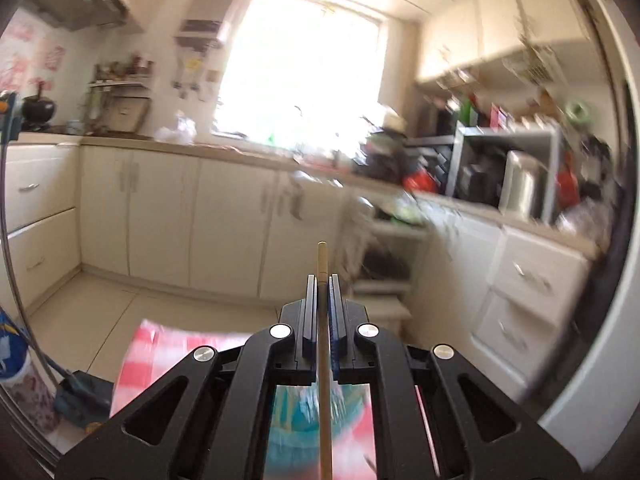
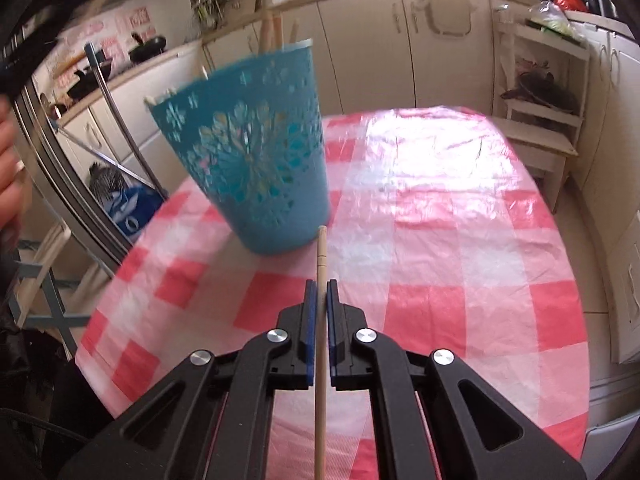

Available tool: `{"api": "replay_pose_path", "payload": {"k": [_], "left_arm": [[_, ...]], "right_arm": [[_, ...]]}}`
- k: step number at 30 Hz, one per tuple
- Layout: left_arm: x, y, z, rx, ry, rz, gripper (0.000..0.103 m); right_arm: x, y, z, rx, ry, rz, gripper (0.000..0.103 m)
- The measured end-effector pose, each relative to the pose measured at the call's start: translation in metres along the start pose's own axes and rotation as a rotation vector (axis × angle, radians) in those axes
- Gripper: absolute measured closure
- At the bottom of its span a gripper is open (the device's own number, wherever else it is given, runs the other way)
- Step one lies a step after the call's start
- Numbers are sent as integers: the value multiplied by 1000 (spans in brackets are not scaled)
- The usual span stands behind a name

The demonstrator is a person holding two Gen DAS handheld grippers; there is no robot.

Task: Organize utensils
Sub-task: 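Lift the left tool's chopstick over the basket and open it while the right tool holds its chopstick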

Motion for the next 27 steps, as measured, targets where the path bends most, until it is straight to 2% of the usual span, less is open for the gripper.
{"api": "replay_pose_path", "payload": {"k": [3, 5, 8, 11, 14, 20, 23, 27], "left_arm": [[5, -25, 5, -57, 57, 44, 99], [10, -41, 0, -82, 103, 69, 99], [24, -66, -11, -56, 194, 95, 99], [35, -74, -20, -46, 229, 118, 98], [41, -72, -18, -71, 231, 134, 98], [34, -53, 4, -140, 206, 106, 98], [27, -49, 11, -176, 180, 128, 98], [29, -59, 14, -180, 188, 153, 99]], "right_arm": [[-13, 16, 3, -104, -54, 30, 97], [-19, 21, 6, -149, -80, 20, 97], [-24, 23, 10, -172, -119, 7, 97], [-26, 28, 13, -188, -134, 8, 97], [-20, 33, 15, -202, -111, 8, 97], [-15, 38, 14, -210, -76, 15, 97], [-16, 39, 13, -213, -75, 15, 97], [-17, 39, 13, -219, -78, 8, 97]]}}
Point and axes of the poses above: each gripper's, at about its wrist camera, not at the fingertips, and y roughly against the way its jaws point, x to its left, z to its top, the point moved 1 cm from there along -y, roughly the way its jaws point, and after that the axes turned 2 degrees about x, right-handed, at the moved point
